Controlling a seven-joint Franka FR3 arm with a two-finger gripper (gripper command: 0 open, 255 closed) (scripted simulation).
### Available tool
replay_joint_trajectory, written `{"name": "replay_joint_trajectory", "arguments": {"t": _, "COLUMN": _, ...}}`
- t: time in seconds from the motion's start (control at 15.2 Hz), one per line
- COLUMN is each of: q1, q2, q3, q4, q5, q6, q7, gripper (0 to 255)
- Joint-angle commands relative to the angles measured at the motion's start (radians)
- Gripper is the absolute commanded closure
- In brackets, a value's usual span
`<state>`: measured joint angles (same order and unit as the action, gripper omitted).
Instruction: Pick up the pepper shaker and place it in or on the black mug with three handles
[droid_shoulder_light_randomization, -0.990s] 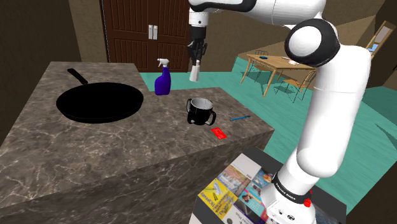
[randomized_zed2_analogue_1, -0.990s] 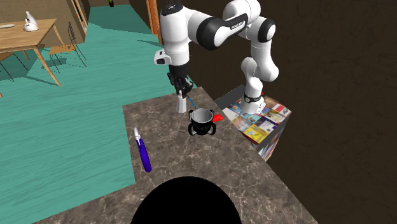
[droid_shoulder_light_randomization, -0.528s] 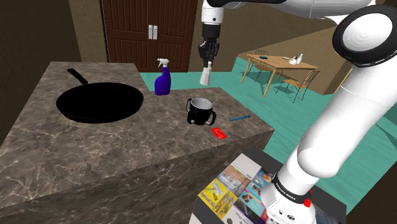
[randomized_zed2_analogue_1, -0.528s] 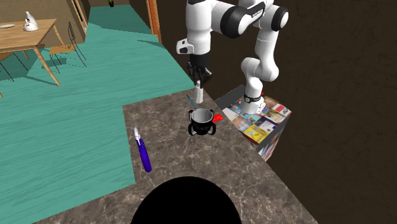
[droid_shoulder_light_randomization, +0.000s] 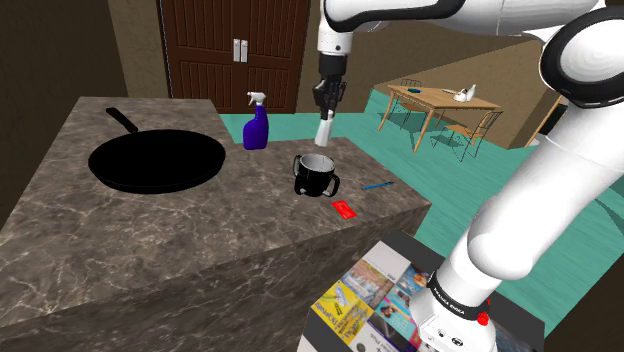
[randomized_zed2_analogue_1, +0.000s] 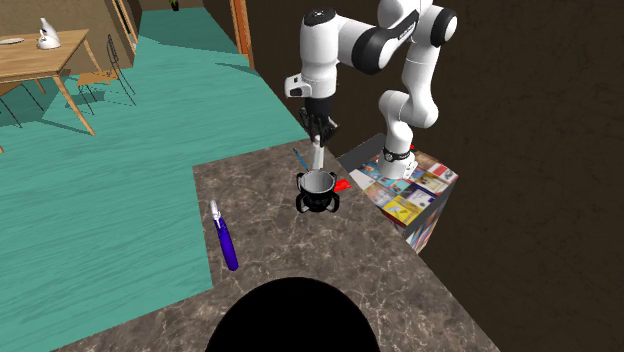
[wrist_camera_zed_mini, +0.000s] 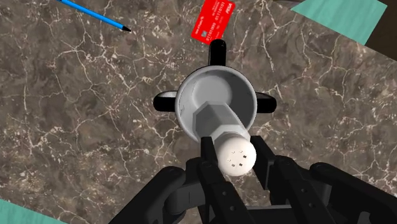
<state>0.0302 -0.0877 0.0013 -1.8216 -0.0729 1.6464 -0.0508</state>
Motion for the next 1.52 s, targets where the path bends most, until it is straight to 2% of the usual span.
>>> {"name": "replay_joint_trajectory", "arguments": {"t": 0.0, "q1": -0.001, "q2": -0.001, "q3": -0.001, "q4": -0.027, "q5": 0.0, "q6": 0.027, "q7": 0.001, "gripper": 255}}
{"name": "replay_joint_trajectory", "arguments": {"t": 0.79, "q1": -0.001, "q2": 0.011, "q3": -0.002, "q4": -0.175, "q5": -0.003, "q6": 0.186, "q7": 0.011, "gripper": 255}}
{"name": "replay_joint_trajectory", "arguments": {"t": 1.32, "q1": -0.001, "q2": 0.011, "q3": -0.002, "q4": -0.175, "q5": -0.003, "q6": 0.186, "q7": 0.011, "gripper": 255}}
{"name": "replay_joint_trajectory", "arguments": {"t": 1.39, "q1": -0.001, "q2": 0.011, "q3": -0.002, "q4": -0.175, "q5": -0.003, "q6": 0.186, "q7": 0.011, "gripper": 0}}
{"name": "replay_joint_trajectory", "arguments": {"t": 1.45, "q1": -0.001, "q2": 0.011, "q3": -0.002, "q4": -0.175, "q5": -0.003, "q6": 0.186, "q7": 0.011, "gripper": 0}}
